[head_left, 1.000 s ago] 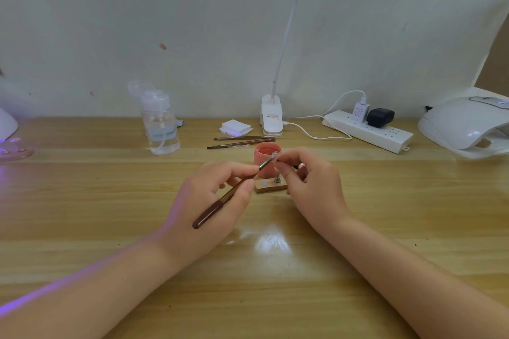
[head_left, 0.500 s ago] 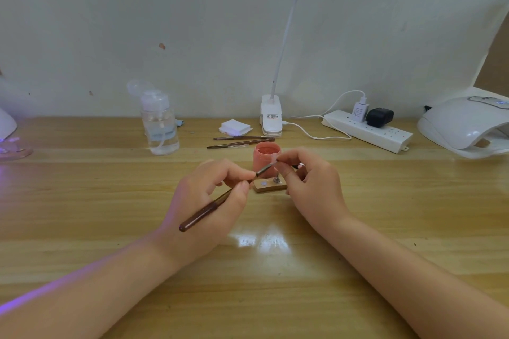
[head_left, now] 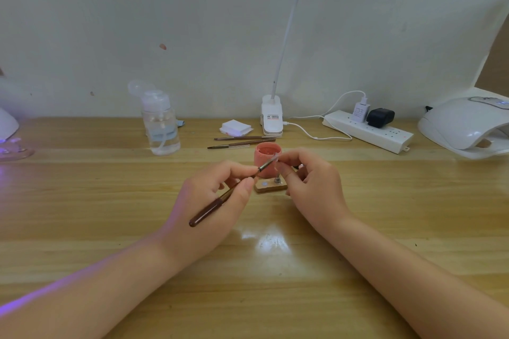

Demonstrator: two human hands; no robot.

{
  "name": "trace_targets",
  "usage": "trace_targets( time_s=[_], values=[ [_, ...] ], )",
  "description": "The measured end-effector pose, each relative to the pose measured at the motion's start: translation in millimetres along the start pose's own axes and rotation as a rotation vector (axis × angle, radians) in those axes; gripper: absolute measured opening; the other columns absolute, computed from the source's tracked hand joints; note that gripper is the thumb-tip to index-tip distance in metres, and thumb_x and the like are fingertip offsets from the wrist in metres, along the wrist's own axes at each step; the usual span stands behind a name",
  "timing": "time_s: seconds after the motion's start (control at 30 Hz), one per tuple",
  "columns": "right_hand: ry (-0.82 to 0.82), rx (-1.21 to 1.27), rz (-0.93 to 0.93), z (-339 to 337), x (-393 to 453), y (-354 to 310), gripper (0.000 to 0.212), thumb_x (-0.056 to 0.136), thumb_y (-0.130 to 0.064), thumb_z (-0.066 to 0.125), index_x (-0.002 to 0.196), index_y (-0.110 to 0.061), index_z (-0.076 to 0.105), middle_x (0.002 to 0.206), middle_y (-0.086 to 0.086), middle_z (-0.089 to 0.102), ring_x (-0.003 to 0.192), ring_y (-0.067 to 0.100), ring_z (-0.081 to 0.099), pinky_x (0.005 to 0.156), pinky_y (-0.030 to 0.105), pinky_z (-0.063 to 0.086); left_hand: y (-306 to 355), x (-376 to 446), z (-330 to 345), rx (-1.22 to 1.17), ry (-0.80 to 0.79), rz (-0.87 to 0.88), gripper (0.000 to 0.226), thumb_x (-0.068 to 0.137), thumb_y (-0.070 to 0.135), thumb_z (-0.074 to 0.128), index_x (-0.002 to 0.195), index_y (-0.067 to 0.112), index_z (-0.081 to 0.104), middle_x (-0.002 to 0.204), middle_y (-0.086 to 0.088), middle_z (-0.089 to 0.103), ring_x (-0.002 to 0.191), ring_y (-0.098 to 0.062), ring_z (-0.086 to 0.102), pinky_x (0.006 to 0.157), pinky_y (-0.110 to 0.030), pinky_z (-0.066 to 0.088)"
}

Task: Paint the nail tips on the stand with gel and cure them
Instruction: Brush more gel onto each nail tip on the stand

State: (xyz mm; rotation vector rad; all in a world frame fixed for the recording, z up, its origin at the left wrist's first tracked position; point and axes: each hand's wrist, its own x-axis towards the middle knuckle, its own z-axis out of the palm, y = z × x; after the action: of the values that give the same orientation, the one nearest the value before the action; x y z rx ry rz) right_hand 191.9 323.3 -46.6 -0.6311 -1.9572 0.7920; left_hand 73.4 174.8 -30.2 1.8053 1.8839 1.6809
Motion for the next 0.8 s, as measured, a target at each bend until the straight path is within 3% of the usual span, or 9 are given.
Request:
trace_targets(
  time_s=[0.13, 0.27, 0.4, 0.47, 0.63, 0.73, 0.8],
  values=[
    [-0.012, 0.025, 0.008, -0.4, -0.1, -1.2, 0.004, 0.091, -0.021, 0.065, 0.093, -0.023, 0.067, 0.073, -0.033, 0.065, 0.056, 0.011, 0.058, 0.063, 0.04, 0.054, 2.2, -1.1, -1.2, -0.053, 0.032, 0.008, 0.011, 0.084, 0.029, 0.057, 0.087, 0.032, 0.067, 0.083, 0.019, 0.072, 0.084, 0.0, 0.064, 0.075, -0.01, 0.045],
    [0.013, 0.013, 0.023, 0.2, 0.4, -0.4, 0.004, 0.089, -0.021, 0.068, 0.09, -0.025, 0.068, 0.075, -0.017, 0.067, 0.057, 0.017, 0.057, 0.061, 0.036, 0.051, 5.5, 12.3, -0.3, -0.129, 0.153, -0.131, 0.023, 0.087, 0.006, 0.065, 0.079, 0.026, 0.07, 0.068, 0.015, 0.068, 0.058, 0.004, 0.058, 0.054, -0.007, 0.042],
    [0.014, 0.012, 0.022, -0.1, 0.1, 0.3, 0.005, 0.088, -0.02, 0.068, 0.09, -0.025, 0.068, 0.077, -0.015, 0.066, 0.056, 0.018, 0.057, 0.06, 0.033, 0.049, 7.0, 50.1, -6.4, -0.051, 0.263, -0.235, 0.016, 0.085, 0.016, 0.067, 0.072, 0.024, 0.068, 0.058, 0.017, 0.063, 0.052, 0.006, 0.053, 0.047, -0.006, 0.037],
    [0.01, 0.004, 0.021, -0.1, 0.1, 0.7, 0.007, 0.087, -0.019, 0.069, 0.09, -0.026, 0.067, 0.077, -0.016, 0.066, 0.056, 0.017, 0.057, 0.06, 0.033, 0.049, 5.8, 69.3, -7.2, 0.026, 0.226, -0.255, 0.014, 0.085, 0.02, 0.066, 0.071, 0.022, 0.068, 0.055, 0.012, 0.061, 0.049, 0.003, 0.05, 0.045, -0.008, 0.036],
    [0.016, 0.019, 0.024, 1.1, 0.1, 3.5, 0.006, 0.087, -0.018, 0.069, 0.089, -0.024, 0.068, 0.073, -0.011, 0.066, 0.051, 0.009, 0.049, 0.058, 0.025, 0.04, 1.1, 116.5, 3.1, 0.319, 0.003, -0.296, 0.023, 0.084, 0.017, 0.055, 0.082, -0.003, 0.066, 0.071, -0.016, 0.063, 0.059, -0.016, 0.049, 0.056, -0.03, 0.038],
    [0.01, 0.03, 0.027, 1.4, 0.0, 3.6, 0.005, 0.087, -0.019, 0.069, 0.089, -0.023, 0.068, 0.072, -0.003, 0.066, 0.049, 0.007, 0.045, 0.057, 0.023, 0.037, 1.5, 133.1, 12.3, 0.412, -0.167, -0.355, 0.019, 0.081, 0.014, 0.053, 0.065, 0.006, 0.053, 0.059, -0.005, 0.049, 0.053, -0.016, 0.041, 0.051, -0.028, 0.03],
    [0.002, 0.035, 0.032, 1.5, -0.1, 3.8, 0.005, 0.087, -0.02, 0.068, 0.089, -0.024, 0.067, 0.072, 0.0, 0.067, 0.047, 0.007, 0.044, 0.054, 0.022, 0.037, 0.0, 138.4, 19.5, 0.441, -0.208, -0.367, 0.028, 0.081, 0.011, 0.052, 0.056, 0.015, 0.038, 0.05, 0.004, 0.036, 0.049, -0.016, 0.033, 0.048, -0.026, 0.025]
  ],
)
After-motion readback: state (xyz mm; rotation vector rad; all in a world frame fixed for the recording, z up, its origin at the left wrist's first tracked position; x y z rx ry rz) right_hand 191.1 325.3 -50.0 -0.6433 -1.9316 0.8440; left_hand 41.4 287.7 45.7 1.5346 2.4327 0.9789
